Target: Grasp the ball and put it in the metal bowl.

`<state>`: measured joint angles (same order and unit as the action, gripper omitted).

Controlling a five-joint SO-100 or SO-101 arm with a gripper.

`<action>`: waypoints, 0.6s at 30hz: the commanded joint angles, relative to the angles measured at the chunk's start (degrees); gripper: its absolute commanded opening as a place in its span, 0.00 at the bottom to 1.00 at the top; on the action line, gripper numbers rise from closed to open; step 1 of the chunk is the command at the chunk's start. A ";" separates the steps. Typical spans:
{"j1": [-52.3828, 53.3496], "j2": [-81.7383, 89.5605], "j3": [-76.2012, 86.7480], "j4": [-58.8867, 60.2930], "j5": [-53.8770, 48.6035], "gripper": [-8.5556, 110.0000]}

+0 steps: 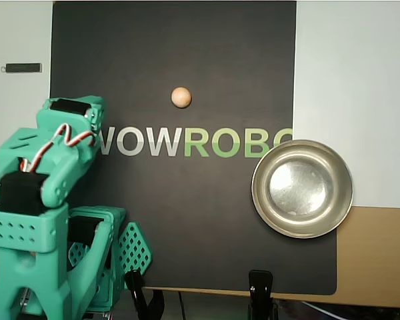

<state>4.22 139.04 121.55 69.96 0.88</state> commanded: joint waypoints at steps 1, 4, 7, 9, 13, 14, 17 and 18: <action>1.23 -8.09 -12.04 3.16 -0.35 0.07; 1.49 -14.59 -18.72 5.80 -0.35 0.07; 2.11 -20.48 -23.73 7.29 -3.52 0.07; 2.37 -23.91 -26.28 7.73 -7.38 0.07; 2.37 -29.97 -29.53 7.65 -14.24 0.07; 2.37 -31.38 -30.15 7.65 -15.82 0.07; 2.37 -34.89 -30.94 7.03 -20.65 0.07; 2.37 -35.77 -30.94 7.03 -22.24 0.07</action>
<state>6.59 104.68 93.34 77.26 -18.72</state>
